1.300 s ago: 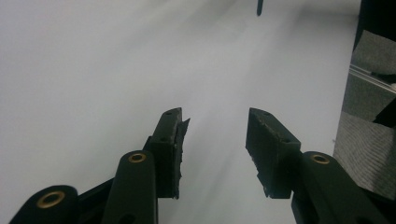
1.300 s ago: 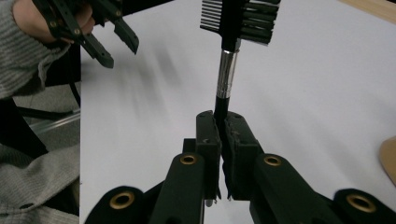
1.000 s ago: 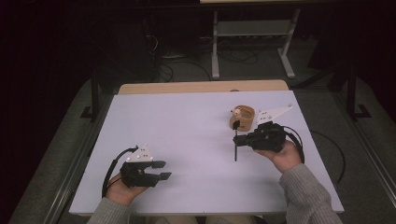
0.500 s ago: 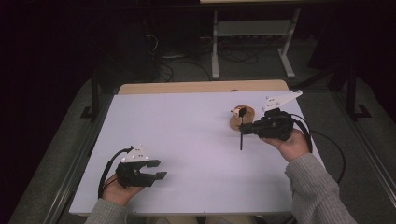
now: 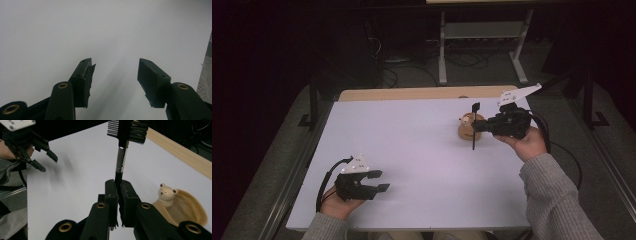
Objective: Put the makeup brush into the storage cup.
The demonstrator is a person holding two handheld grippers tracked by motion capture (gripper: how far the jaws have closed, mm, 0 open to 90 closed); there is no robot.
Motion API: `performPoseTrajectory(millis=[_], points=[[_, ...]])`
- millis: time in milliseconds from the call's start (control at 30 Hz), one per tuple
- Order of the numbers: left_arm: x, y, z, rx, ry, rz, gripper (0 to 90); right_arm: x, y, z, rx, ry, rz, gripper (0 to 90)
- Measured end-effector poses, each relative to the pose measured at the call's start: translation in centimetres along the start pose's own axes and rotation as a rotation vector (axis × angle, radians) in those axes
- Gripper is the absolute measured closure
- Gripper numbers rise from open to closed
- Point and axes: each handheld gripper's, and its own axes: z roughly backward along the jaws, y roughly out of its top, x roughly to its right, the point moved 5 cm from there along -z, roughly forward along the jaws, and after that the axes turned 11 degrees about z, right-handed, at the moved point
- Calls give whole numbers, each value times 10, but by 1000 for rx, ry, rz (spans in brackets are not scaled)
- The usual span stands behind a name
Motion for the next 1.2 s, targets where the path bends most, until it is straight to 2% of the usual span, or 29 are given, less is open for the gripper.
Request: performPoseTrajectory(millis=[200, 533, 700, 833, 1033, 1200], points=[[-3, 0, 2, 5, 5, -3, 430, 11, 7, 6, 2, -25, -19, 849], [-4, 1, 3, 17, 6, 20, 407, 31, 16, 12, 2, -80, -24, 849], [-6, 0, 3, 10, 8, 11, 400, 42, 21, 15, -2, -104, -29, 849], [-6, 1, 4, 20, 8, 25, 392, 50, 26, 17, 6, -134, -45, 849], [-6, 1, 4, 19, 7, 21, 390, 63, 30, 21, 18, -165, -59, 849], [-7, 3, 5, 21, 0, 24, 398, 73, 32, 20, 5, -194, -81, 849]])
